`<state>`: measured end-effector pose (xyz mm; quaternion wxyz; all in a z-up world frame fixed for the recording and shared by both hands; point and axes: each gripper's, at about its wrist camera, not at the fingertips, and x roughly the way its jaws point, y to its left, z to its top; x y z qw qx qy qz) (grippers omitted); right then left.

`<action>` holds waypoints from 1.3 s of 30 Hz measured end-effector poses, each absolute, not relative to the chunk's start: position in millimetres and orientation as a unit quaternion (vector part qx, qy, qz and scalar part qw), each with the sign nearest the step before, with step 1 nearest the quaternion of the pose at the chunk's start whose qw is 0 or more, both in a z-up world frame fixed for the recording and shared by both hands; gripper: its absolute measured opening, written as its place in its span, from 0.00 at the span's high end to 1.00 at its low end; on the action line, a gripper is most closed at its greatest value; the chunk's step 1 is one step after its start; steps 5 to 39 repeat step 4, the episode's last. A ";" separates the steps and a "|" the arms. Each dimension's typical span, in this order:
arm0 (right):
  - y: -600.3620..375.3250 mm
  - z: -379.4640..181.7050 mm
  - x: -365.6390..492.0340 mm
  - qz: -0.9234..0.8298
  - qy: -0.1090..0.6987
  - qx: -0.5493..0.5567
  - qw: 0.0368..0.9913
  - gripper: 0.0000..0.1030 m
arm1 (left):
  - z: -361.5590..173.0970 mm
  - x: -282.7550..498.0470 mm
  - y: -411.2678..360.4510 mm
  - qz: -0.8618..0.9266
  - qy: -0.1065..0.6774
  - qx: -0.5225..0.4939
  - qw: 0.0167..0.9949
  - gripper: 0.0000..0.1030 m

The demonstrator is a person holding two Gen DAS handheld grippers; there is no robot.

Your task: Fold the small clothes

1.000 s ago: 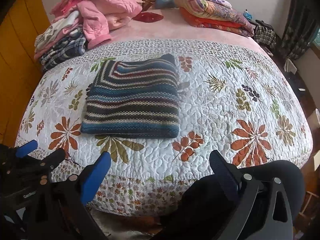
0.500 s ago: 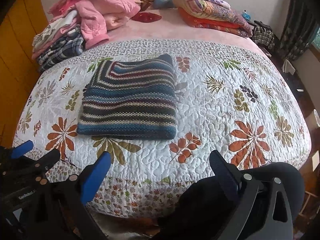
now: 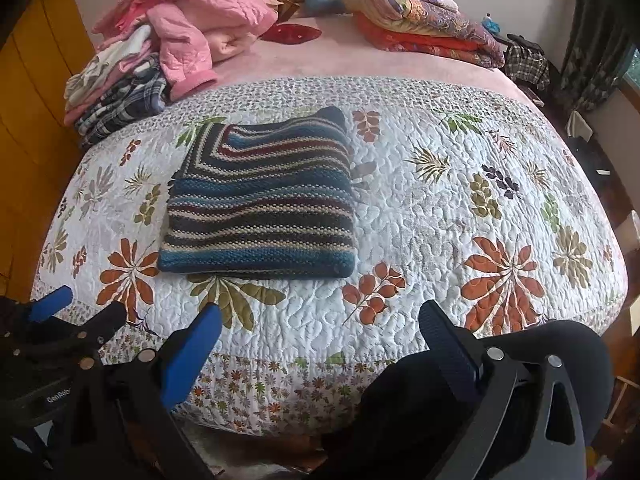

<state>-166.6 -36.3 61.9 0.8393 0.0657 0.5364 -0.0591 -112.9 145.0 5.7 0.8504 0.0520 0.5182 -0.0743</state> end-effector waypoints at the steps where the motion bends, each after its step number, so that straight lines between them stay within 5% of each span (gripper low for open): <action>1: -36.5 61.9 -166.6 -0.060 0.536 0.065 0.840 0.04 | 5.7 -112.5 144.8 -0.075 0.518 0.052 0.850 0.08; 39: -36.8 62.0 -166.4 -0.062 0.536 0.066 0.839 0.04 | 6.0 -112.1 144.0 -0.073 0.517 0.052 0.851 0.08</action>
